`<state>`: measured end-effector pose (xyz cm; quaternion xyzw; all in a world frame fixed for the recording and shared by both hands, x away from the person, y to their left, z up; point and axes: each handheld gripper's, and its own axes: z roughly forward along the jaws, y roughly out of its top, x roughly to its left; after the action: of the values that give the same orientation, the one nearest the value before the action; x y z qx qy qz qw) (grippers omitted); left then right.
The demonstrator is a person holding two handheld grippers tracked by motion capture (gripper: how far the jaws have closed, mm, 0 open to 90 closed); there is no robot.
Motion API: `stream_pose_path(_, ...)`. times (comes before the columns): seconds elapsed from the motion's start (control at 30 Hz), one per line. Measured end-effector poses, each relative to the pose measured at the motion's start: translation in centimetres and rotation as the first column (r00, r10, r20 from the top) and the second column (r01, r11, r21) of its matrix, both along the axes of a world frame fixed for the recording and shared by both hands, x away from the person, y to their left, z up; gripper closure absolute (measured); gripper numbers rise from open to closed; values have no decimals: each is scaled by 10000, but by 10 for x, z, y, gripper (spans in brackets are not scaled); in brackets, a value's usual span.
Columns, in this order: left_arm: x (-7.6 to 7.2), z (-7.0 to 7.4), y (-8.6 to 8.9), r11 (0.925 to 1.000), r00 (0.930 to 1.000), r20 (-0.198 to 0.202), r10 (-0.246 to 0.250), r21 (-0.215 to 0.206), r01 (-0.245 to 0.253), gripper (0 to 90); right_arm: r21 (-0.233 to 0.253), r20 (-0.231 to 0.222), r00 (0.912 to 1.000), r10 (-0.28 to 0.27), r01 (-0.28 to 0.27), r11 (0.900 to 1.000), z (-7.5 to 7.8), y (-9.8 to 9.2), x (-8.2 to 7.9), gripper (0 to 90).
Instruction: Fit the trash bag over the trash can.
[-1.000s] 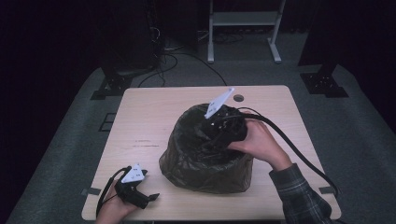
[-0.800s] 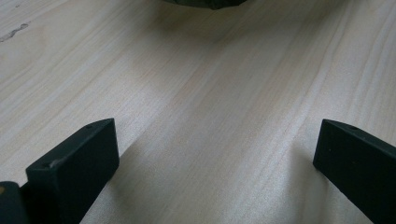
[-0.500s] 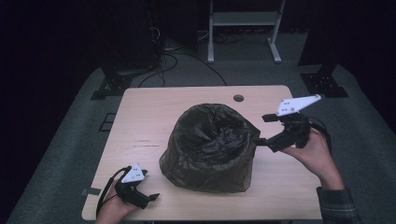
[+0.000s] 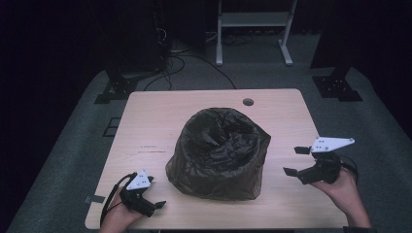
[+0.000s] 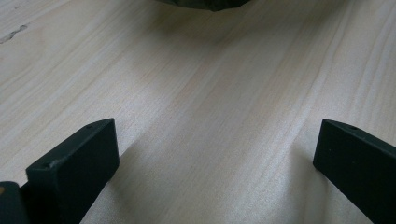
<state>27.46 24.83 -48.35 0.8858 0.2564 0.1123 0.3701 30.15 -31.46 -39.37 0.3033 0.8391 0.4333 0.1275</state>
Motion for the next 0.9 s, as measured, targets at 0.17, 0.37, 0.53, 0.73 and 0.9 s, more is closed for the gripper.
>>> stream_pose_path(0.17,0,0,0,10000,10000,13,-14,18,14,0,-73,-488,9987,-111,108,9999,-29,-7,-2,96)
stream_pose_path(0.37,0,0,0,10000,10000,13,-15,17,15,0,-152,-633,9973,-363,354,9993,-66,-16,-9,96)
stream_pose_path(0.53,0,0,0,10000,10000,14,-12,16,12,0,-341,-545,9979,-355,337,9989,-81,-20,-13,96)
stream_pose_path(0.73,0,0,0,10000,10000,14,-15,18,15,0,-749,-723,9970,-292,238,9969,-93,-20,-16,99)
stream_pose_path(0.9,0,0,0,10000,10000,16,-19,29,19,0,-1163,-415,9989,197,-244,9929,-94,-19,-17,99)
